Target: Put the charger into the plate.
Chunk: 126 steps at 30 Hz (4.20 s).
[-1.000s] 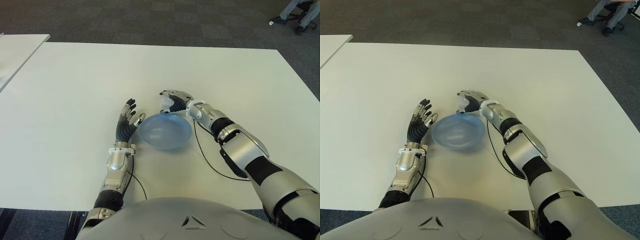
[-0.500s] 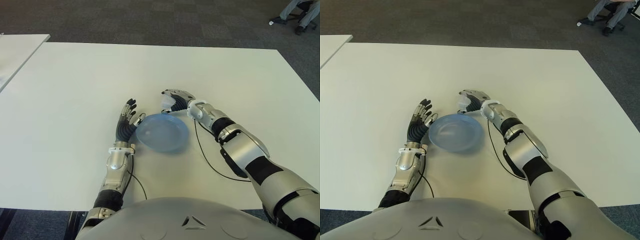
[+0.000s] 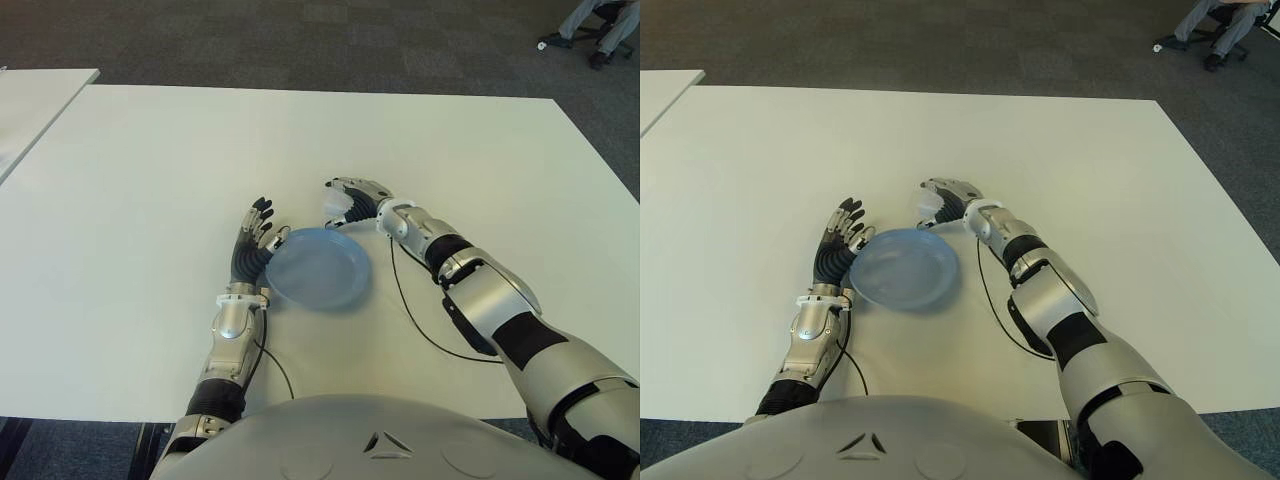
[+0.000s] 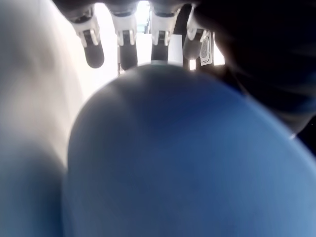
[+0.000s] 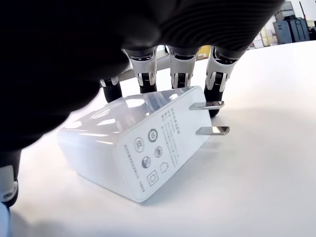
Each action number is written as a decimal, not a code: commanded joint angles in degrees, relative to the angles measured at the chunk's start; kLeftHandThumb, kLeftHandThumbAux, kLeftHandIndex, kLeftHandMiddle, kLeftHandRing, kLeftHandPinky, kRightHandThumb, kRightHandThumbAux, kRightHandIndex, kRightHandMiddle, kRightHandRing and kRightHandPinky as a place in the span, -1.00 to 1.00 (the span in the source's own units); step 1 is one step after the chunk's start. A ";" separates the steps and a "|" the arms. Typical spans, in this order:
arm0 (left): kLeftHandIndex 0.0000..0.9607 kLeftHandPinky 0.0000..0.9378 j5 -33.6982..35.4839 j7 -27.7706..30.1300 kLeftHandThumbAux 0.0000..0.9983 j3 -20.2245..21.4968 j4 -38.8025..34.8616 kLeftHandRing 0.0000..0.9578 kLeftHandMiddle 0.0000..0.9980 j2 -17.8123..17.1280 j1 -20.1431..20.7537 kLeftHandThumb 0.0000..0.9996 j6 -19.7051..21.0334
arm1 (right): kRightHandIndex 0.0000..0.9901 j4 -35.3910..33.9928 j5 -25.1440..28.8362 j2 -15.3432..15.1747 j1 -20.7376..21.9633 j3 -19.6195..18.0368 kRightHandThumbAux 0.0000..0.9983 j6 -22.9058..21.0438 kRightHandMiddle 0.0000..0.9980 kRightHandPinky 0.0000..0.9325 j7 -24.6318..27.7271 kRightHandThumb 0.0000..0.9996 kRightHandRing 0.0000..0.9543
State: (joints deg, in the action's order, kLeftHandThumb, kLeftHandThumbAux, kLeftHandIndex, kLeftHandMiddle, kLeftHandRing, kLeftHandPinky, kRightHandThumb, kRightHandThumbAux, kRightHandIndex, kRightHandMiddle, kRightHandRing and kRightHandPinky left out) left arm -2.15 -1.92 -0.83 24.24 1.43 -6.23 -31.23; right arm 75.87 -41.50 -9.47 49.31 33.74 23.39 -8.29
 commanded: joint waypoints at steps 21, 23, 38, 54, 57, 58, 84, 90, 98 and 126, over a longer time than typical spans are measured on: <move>-0.96 -0.69 -0.18 0.46 0.21 0.19 1.54 -0.70 -0.71 -0.75 -2.10 -1.00 0.69 | -0.96 1.40 0.41 -0.71 -0.74 -0.79 0.17 -2.99 -0.76 -0.47 0.41 -0.27 -0.65; -0.95 -0.68 -0.20 0.45 0.21 0.20 1.58 -0.69 -0.70 -0.78 -2.09 -1.00 0.74 | -0.96 1.45 0.38 -0.72 -0.80 -0.88 0.18 -3.13 -0.74 -0.45 0.36 -0.28 -0.63; -0.91 -0.65 0.20 0.77 0.17 0.35 1.83 -0.66 -0.66 -0.93 -1.99 -1.00 0.70 | -0.93 1.79 0.04 -1.06 -1.27 -1.01 0.23 -3.81 -0.70 -0.37 -0.62 -0.30 -0.56; -0.87 -0.62 0.89 1.60 0.18 0.74 2.08 -0.61 -0.60 -1.66 -2.05 -1.00 0.49 | -0.91 1.94 -0.07 -1.74 -1.35 -0.96 0.23 -4.05 -0.69 -0.42 -0.71 -0.28 -0.57; -0.87 -0.63 0.93 1.68 0.18 0.78 2.06 -0.61 -0.59 -1.78 -2.06 -1.00 0.61 | -0.91 1.95 0.14 -1.69 -1.46 -1.15 0.23 -4.23 -0.69 -0.43 -0.64 -0.28 -0.58; -0.86 -0.63 0.91 1.68 0.18 0.78 2.10 -0.61 -0.59 -1.79 -2.05 -1.00 0.65 | -0.91 1.95 0.22 -1.69 -1.53 -1.23 0.23 -4.28 -0.69 -0.43 -0.61 -0.28 -0.58; -0.84 -0.59 0.73 1.56 0.19 0.76 2.16 -0.57 -0.55 -2.16 -2.40 -1.00 -0.61 | -0.93 1.80 0.55 -1.45 -1.63 -1.88 0.05 -6.33 -0.72 -0.44 -1.07 -0.19 -0.61; -0.84 -0.61 0.75 1.54 0.20 0.79 2.27 -0.56 -0.54 -2.14 -2.36 -1.00 -0.81 | -0.78 1.77 0.57 -1.26 -1.65 -1.99 0.04 -7.36 -0.58 -0.24 -1.15 -0.17 -0.46; -0.84 -0.60 0.77 1.43 0.20 0.89 2.75 -0.56 -0.54 -2.06 -2.26 -1.00 -1.36 | -0.24 1.61 0.05 -0.13 -1.72 -1.58 0.19 -11.87 -0.04 0.08 -3.27 0.20 0.01; -0.86 -0.69 0.99 1.25 0.13 1.17 4.71 -0.55 -0.53 -1.53 -1.11 -1.00 -2.79 | -0.20 0.80 -1.98 1.23 -0.93 2.22 0.32 -17.88 -0.02 0.60 -8.57 0.90 0.06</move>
State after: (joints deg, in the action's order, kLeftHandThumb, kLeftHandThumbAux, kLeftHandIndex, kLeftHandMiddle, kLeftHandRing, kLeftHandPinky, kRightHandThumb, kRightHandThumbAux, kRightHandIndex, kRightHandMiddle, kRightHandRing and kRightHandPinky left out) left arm -1.05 -0.52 -0.05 26.25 -0.26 -5.85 -34.02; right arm 75.77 -42.67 -8.07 49.96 35.23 6.14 -17.30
